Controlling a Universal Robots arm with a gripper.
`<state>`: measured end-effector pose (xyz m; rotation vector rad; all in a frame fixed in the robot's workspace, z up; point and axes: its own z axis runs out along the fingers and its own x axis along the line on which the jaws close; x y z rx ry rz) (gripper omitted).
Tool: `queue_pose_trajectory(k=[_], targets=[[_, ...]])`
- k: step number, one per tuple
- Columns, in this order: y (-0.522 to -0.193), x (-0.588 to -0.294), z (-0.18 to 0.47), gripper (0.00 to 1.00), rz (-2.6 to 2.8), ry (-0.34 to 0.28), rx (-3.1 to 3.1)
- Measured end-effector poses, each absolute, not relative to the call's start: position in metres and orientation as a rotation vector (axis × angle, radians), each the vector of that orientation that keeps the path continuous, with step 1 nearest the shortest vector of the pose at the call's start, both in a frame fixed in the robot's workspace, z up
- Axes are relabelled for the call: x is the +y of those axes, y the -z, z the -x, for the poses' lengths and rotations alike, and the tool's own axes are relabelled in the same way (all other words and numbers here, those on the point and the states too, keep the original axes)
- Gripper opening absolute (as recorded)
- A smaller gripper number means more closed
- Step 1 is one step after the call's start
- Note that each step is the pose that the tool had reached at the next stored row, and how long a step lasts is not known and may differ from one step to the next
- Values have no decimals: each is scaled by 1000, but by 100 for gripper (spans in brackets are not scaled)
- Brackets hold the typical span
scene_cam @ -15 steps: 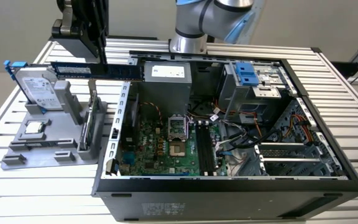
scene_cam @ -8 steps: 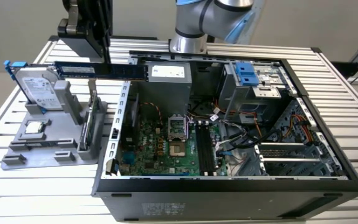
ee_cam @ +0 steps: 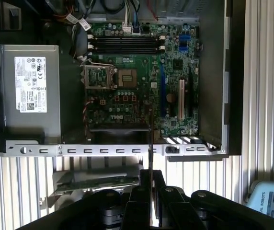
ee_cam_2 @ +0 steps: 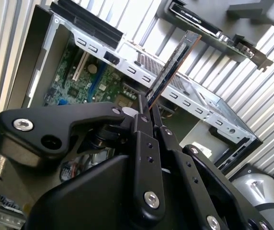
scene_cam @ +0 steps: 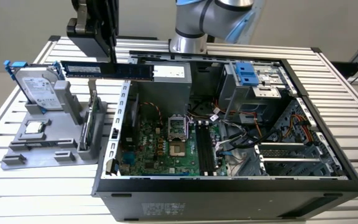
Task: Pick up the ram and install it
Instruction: 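Pick up the ram and move it above insertion slot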
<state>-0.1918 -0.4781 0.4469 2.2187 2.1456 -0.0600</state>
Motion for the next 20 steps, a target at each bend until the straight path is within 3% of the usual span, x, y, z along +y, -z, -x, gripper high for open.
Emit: queue_pose_trajectory(k=[20], targets=[[-449,-478,159,0,-2219,60,2146]])
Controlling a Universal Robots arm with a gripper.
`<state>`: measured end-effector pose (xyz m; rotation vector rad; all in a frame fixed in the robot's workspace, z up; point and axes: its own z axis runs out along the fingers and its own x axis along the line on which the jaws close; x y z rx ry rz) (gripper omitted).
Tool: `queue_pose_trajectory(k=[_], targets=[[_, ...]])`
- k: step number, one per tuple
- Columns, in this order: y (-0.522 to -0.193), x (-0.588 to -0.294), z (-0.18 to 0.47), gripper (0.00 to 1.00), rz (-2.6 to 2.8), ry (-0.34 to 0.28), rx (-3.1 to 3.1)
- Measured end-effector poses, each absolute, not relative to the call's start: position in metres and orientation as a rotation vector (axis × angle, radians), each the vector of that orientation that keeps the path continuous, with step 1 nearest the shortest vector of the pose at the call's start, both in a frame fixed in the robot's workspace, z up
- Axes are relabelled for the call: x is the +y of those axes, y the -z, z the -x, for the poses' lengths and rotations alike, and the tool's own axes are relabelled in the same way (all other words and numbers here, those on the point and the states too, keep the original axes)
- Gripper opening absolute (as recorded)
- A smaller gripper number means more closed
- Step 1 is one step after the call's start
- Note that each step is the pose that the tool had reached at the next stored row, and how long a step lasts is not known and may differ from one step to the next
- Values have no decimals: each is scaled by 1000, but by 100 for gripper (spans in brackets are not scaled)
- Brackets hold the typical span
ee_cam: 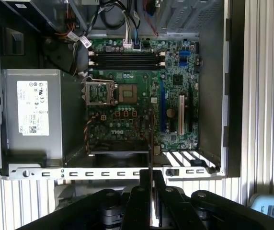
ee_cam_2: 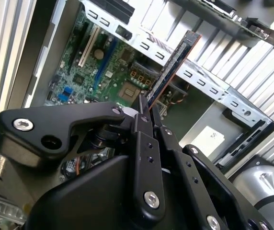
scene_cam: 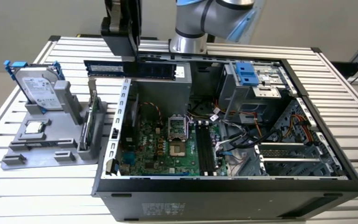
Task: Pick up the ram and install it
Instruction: 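Pick up the ram and move it above insertion slot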
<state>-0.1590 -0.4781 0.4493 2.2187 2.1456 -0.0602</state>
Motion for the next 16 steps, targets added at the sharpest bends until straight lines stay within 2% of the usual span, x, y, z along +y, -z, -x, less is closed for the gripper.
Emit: queue_pose_trajectory(k=[16], targets=[[-451,-478,135,0,-2219,60,2146]])
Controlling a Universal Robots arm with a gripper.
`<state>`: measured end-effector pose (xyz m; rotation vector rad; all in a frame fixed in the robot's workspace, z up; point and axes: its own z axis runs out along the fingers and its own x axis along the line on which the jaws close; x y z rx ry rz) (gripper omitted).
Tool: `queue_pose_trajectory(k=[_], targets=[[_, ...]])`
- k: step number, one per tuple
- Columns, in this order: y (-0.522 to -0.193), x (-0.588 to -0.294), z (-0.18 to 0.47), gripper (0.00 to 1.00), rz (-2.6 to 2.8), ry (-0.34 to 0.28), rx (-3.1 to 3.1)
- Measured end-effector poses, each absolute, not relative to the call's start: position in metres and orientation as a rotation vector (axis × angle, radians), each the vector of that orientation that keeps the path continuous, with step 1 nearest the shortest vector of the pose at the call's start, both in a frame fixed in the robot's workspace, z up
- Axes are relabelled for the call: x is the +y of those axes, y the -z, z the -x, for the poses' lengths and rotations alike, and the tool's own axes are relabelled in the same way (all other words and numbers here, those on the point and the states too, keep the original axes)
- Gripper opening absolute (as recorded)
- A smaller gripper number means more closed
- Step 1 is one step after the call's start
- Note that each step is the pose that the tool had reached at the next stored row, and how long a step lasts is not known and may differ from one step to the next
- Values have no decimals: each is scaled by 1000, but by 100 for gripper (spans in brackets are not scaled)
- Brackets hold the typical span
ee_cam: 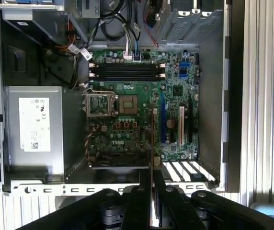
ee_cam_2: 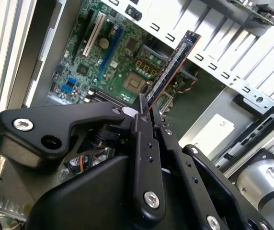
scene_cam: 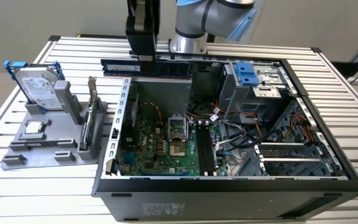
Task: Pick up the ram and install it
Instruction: 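Pick up the ram and move it above insertion slot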
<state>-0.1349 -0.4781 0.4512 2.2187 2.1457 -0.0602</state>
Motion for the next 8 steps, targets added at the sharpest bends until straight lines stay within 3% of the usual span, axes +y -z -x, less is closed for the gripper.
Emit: queue_pose_trajectory(k=[8], targets=[[-452,-478,125,0,-2219,60,2146]])
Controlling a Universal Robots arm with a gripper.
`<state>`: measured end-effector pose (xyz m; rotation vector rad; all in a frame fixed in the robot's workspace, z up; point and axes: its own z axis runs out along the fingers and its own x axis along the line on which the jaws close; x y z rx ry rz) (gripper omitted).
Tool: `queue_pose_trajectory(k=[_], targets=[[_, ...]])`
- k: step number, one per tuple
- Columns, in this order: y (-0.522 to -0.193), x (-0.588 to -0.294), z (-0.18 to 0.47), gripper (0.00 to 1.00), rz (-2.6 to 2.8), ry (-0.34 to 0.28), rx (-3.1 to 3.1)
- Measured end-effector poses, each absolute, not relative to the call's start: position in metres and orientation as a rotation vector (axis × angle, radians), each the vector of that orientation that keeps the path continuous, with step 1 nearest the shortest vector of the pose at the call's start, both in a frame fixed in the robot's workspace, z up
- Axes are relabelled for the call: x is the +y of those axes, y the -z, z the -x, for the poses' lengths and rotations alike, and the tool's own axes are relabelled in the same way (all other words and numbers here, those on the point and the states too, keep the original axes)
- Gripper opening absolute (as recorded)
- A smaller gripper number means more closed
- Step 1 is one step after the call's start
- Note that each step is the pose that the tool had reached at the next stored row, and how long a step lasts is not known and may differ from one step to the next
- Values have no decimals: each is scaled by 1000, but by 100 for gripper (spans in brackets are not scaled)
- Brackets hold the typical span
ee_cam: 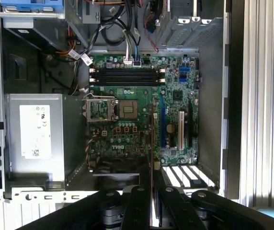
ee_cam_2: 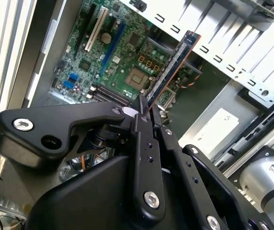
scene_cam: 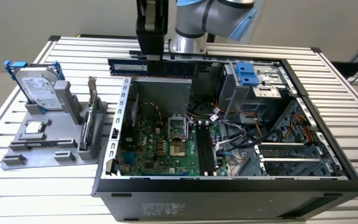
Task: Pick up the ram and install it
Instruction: 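Pick up the ram and move it above insertion slot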
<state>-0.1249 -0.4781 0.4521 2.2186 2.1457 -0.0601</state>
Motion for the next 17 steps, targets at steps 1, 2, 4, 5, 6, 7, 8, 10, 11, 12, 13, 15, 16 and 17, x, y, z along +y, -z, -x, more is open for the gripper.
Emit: queue_pose_trajectory(k=[1,2,4,5,6,7,8,10,11,12,13,15,16,17], targets=[[-452,-478,124,0,-2219,60,2146],[-452,-478,123,0,-2219,60,2146],[-453,-478,120,0,-2219,60,2146],[-453,-478,119,0,-2219,60,2146],[-453,-478,118,0,-2219,60,2146],[-453,-478,117,0,-2219,60,2146],[-453,-478,116,0,-2219,60,2146],[-453,-478,114,0,-2219,60,2146],[-453,-478,112,0,-2219,60,2146],[-454,-478,111,0,-2219,60,2146],[-454,-478,110,0,-2219,60,2146],[-454,-478,108,0,-2219,60,2146],[-454,-478,107,0,-2219,60,2146],[-454,-478,106,0,-2219,60,2146]])
